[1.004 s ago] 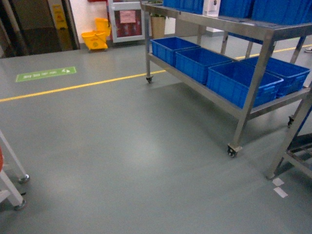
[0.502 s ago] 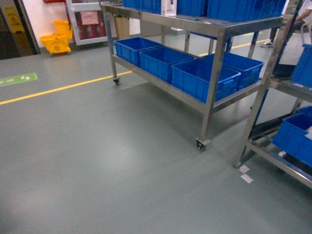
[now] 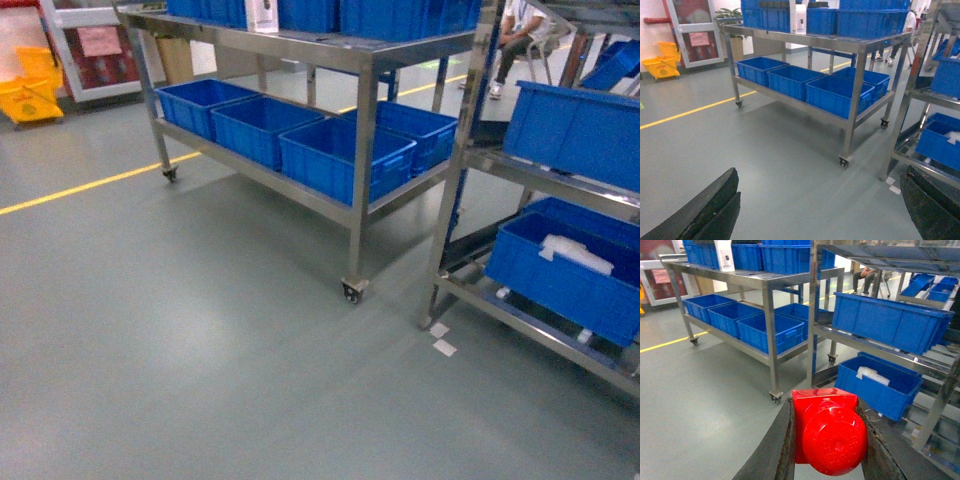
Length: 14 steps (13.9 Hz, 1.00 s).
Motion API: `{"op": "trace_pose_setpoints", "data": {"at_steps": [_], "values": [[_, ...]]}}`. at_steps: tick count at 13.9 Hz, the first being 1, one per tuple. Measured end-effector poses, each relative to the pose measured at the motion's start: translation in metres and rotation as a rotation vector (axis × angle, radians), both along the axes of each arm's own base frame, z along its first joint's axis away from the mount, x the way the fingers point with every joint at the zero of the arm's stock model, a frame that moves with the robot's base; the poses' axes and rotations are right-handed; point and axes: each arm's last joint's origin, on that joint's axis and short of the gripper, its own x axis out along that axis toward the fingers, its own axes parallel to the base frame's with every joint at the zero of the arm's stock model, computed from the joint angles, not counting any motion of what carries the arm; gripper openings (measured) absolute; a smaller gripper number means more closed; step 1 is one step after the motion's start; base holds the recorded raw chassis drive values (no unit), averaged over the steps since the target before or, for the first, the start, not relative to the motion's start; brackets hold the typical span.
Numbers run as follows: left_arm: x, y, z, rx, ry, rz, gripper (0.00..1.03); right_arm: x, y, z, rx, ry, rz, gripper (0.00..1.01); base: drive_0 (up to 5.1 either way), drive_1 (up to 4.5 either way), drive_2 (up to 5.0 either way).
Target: Pick red block from blue box to shelf
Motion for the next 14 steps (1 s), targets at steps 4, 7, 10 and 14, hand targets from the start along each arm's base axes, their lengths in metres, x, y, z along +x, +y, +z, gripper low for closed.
{"op": "trace_pose_setpoints", "data": {"at_steps": [4, 7, 10, 14], "values": [[0.0000, 0.0000, 0.0000, 0.000, 0.000, 0.000, 0.98, 0.0000, 0.0000, 0.0000, 0.000, 0.000, 0.000, 0.27, -1.7, -1.71, -1.7], [0.0000, 0.0000, 0.0000, 0.000, 0.000, 0.000, 0.98, 0.0000, 0.0000, 0.0000, 0.000, 0.000, 0.000, 0.27, -1.5, -1.52, -1.5], [0.0000, 0.0000, 0.0000, 0.000, 0.000, 0.000, 0.98, 0.0000, 0.0000, 0.0000, 0.000, 0.000, 0.000, 0.27, -1.7, -1.68, -1.7], [0.0000, 0.0000, 0.0000, 0.000, 0.000, 0.000, 0.98, 0.0000, 0.0000, 0.0000, 0.000, 0.000, 0.000, 0.27, -1.6, -1.62, -1.6]]}}
